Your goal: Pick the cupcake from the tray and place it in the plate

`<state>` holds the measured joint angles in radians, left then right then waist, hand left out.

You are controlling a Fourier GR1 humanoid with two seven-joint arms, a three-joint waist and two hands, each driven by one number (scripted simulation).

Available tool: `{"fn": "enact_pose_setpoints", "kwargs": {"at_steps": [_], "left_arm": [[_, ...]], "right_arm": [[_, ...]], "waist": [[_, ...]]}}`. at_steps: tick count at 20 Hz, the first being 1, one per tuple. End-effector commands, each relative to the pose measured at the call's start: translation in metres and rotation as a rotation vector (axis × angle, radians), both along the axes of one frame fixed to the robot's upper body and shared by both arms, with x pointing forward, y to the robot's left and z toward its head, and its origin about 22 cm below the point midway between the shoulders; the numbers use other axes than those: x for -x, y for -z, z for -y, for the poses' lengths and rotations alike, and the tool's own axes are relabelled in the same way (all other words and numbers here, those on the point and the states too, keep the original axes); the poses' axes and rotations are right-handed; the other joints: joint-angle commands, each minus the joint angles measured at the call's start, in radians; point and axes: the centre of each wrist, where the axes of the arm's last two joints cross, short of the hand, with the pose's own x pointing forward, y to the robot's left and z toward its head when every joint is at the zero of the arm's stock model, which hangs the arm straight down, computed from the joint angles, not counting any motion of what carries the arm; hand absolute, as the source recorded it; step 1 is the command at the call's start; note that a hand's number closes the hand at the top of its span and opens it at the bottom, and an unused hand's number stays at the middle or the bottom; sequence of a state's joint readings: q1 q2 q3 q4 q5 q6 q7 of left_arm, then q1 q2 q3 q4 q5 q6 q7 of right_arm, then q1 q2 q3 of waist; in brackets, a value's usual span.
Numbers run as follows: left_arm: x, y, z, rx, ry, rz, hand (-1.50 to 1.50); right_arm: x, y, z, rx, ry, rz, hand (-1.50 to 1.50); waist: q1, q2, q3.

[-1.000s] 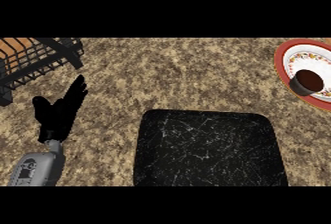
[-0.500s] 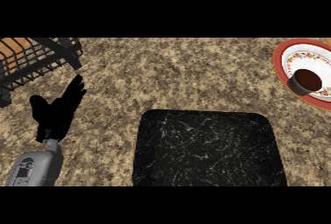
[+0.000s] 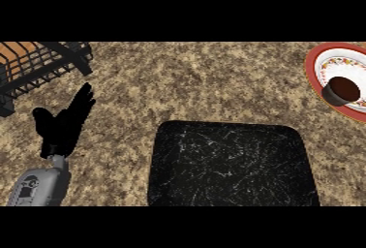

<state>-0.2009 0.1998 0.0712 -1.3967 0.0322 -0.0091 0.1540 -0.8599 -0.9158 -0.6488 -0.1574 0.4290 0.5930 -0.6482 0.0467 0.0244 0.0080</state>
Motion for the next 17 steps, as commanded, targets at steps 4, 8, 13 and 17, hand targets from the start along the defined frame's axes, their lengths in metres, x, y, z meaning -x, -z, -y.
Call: {"fn": "enact_pose_setpoints", "kwargs": {"at_steps": [4, 8, 13, 17], "left_arm": [[-0.006, -0.006, 0.007, 0.010, 0.008, 0.018, 0.00], [-0.006, -0.003, 0.015, -0.009, 0.019, -0.001, 0.00], [-0.002, -0.001, 0.014, 0.006, 0.028, 0.001, 0.00], [-0.001, 0.001, 0.006, -0.004, 0.014, -0.002, 0.00]], "right_arm": [[0.015, -0.005, 0.014, -0.070, -0.102, 0.081, -1.50], [0.021, -0.005, 0.019, -0.043, -0.086, 0.073, -1.50], [0.032, 0.008, 0.024, -0.007, -0.060, 0.049, -1.50], [0.039, 0.003, 0.031, 0.020, -0.063, 0.020, -1.50]], "waist": [[0.010, 0.008, 0.003], [0.007, 0.009, 0.003], [0.012, 0.009, 0.004], [0.012, 0.008, 0.004]]}}
